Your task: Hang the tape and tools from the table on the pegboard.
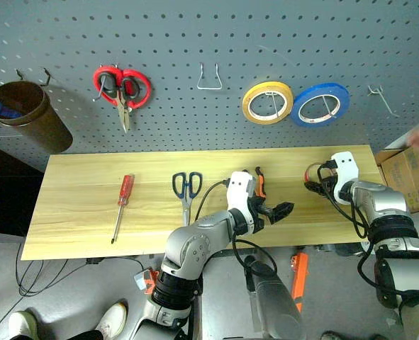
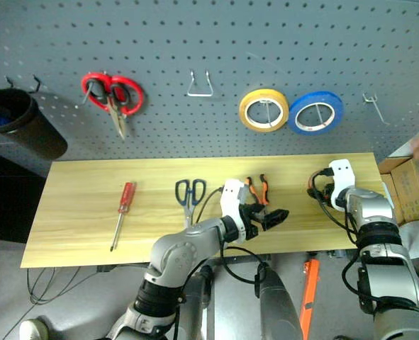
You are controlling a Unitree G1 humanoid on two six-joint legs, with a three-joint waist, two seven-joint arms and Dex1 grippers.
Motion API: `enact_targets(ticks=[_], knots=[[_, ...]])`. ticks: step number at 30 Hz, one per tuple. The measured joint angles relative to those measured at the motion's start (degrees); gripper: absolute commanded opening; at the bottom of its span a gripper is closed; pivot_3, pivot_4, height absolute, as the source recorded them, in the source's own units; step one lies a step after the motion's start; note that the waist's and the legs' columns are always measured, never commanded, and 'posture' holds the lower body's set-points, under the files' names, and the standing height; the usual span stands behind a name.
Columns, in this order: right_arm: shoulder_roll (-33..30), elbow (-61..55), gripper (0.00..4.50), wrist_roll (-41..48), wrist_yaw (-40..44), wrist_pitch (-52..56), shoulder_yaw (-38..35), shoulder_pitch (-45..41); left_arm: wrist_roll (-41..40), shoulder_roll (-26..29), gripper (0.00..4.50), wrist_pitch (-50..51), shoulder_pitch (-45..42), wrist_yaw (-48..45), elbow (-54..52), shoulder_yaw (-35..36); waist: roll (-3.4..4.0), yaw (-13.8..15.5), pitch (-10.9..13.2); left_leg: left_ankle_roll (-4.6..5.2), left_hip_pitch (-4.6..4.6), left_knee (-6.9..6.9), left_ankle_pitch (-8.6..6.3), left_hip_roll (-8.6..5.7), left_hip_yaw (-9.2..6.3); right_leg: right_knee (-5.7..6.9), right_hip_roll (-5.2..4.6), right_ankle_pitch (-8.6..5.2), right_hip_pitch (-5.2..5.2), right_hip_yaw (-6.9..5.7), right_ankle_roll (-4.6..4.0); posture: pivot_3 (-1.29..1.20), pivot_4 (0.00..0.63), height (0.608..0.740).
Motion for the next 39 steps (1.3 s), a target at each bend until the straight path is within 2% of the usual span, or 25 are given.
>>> enact_targets(ticks=[7,14,17,22,26,30,34,39], knots=[[0.1,-1.2,0.04,-1.0,0.3,-1.3,0.6,1.3,-0.9,0.0,4.50,-0.1,-0.1,0.4,0.0,0.0,-0.07,-0.1,0.1,-0.01,0.01,0.02,0.00,0.00,0.00,0.02,0.01,0.00,-0.01,0.02,0.01,0.00,0.467,0.740],[0.2,-4.3,0.04,-1.2,-0.1,-1.7,0.8,3.1,-1.0,-0.3,4.50,-1.1,-0.9,1.0,0.8,0.0,-0.07,0.0,0.1,-0.01,-0.02,-0.01,0.00,0.00,0.03,0.00,0.01,0.00,-0.06,0.05,0.01,-0.01,0.459,0.740],[0.2,-10.1,0.04,-1.5,-0.7,-1.2,1.3,6.8,-1.0,-0.4,4.50,-1.3,-1.2,1.0,1.2,0.0,-0.05,0.0,0.1,-0.02,-0.11,-0.04,0.00,0.00,0.04,0.00,0.01,-0.01,-0.17,0.06,0.02,-0.02,0.456,0.740],[0.3,-27.3,0.04,-1.8,-5.3,0.1,1.2,17.9,-0.8,-0.6,4.50,-3.2,-1.7,0.5,1.5,-0.2,0.03,0.1,0.2,-0.04,-0.23,-0.07,-0.02,0.00,0.07,0.01,0.00,-0.04,-0.31,0.11,0.08,-0.05,0.446,0.740],[2.4,-42.0,0.04,-7.1,-15.2,-3.2,0.9,27.9,0.5,-0.7,4.50,-6.4,-2.0,-1.6,1.6,-1.7,0.04,0.0,0.2,-0.07,-0.26,-0.08,-0.03,0.00,0.18,0.02,-0.01,-0.05,-0.42,0.23,0.11,-0.07,0.439,0.740],[4.4,-53.7,0.04,-10.7,-20.8,-5.6,0.3,36.3,1.8,-0.7,4.50,-9.5,-2.1,-4.2,1.7,-3.0,0.04,-0.4,0.2,-0.08,-0.28,-0.07,-0.04,0.01,0.30,0.01,-0.01,-0.05,-0.50,0.32,0.12,-0.10,0.431,0.740],[5.4,-63.5,0.04,-13.0,-23.4,-5.6,-0.5,40.8,2.8,-0.7,4.50,-12.8,-2.2,-6.9,1.7,-3.6,0.04,-1.3,0.2,-0.08,-0.28,-0.09,-0.04,0.03,0.34,0.01,-0.01,-0.05,-0.54,0.35,0.11,-0.13,0.425,0.740],[5.5,-69.5,0.04,-17.2,-26.0,-8.5,-0.6,43.0,-2.4,-0.7,4.50,-10.0,-2.1,-9.0,0.0,-1.3,0.05,-2.2,0.2,-0.07,-0.41,-0.15,-0.04,0.04,0.36,0.02,0.00,-0.05,-0.72,0.33,0.11,-0.15,0.413,0.740]])
